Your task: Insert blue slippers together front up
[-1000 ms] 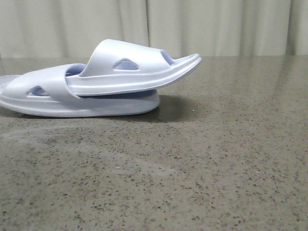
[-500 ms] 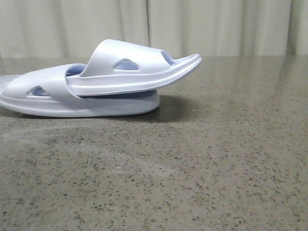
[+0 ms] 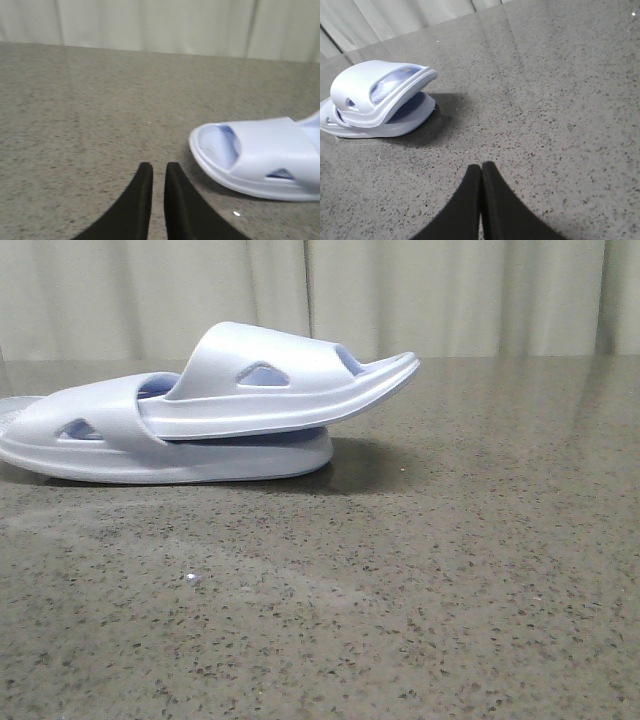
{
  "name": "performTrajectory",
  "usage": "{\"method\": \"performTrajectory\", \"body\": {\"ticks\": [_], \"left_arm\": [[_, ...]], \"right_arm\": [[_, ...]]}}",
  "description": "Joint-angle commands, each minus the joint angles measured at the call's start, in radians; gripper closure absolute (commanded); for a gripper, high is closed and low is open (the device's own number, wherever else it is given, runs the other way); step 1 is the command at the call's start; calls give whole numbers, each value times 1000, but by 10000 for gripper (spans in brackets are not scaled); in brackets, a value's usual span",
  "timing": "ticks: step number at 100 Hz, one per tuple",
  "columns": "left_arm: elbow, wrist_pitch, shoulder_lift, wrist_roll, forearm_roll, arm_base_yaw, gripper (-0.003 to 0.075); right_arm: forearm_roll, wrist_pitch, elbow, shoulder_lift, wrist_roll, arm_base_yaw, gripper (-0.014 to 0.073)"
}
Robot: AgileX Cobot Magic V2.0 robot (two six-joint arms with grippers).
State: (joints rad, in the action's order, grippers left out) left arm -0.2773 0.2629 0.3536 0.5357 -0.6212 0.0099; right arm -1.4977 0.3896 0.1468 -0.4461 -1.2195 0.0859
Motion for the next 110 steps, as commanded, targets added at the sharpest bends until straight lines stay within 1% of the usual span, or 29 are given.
{"method": "performTrajectory", "body": {"ticks": [1, 4, 11, 18, 24, 33, 41, 45, 47, 64, 110], "left_arm": [[5, -133, -46, -365, 303, -7, 705], [21, -149, -64, -450, 367, -7, 705], [74, -200, -112, -572, 482, -7, 705], [137, -263, -165, -620, 523, -7, 705], [182, -290, -212, -620, 535, -7, 705], [237, -292, -272, -620, 566, -7, 705], [294, -311, -313, -620, 556, -7, 705], [291, -247, -330, -620, 556, -7, 705], [291, -236, -336, -620, 556, -7, 705], [291, -193, -354, -609, 585, -7, 705], [289, -183, -354, -609, 565, -7, 705]], "right_arm": [[-33, 9, 25, -1, -13, 0, 683], [-33, 9, 25, -1, -13, 0, 683], [-33, 9, 25, -1, -13, 0, 683], [-33, 9, 25, -1, -13, 0, 683], [-33, 9, 25, -1, -13, 0, 683], [-33, 11, 25, -1, -13, 0, 683], [-33, 11, 25, -1, -13, 0, 683], [-33, 11, 25, -1, -13, 0, 683], [-33, 11, 25, -1, -13, 0, 683], [-33, 11, 25, -1, -13, 0, 683], [-33, 11, 25, -1, -13, 0, 683]]}}
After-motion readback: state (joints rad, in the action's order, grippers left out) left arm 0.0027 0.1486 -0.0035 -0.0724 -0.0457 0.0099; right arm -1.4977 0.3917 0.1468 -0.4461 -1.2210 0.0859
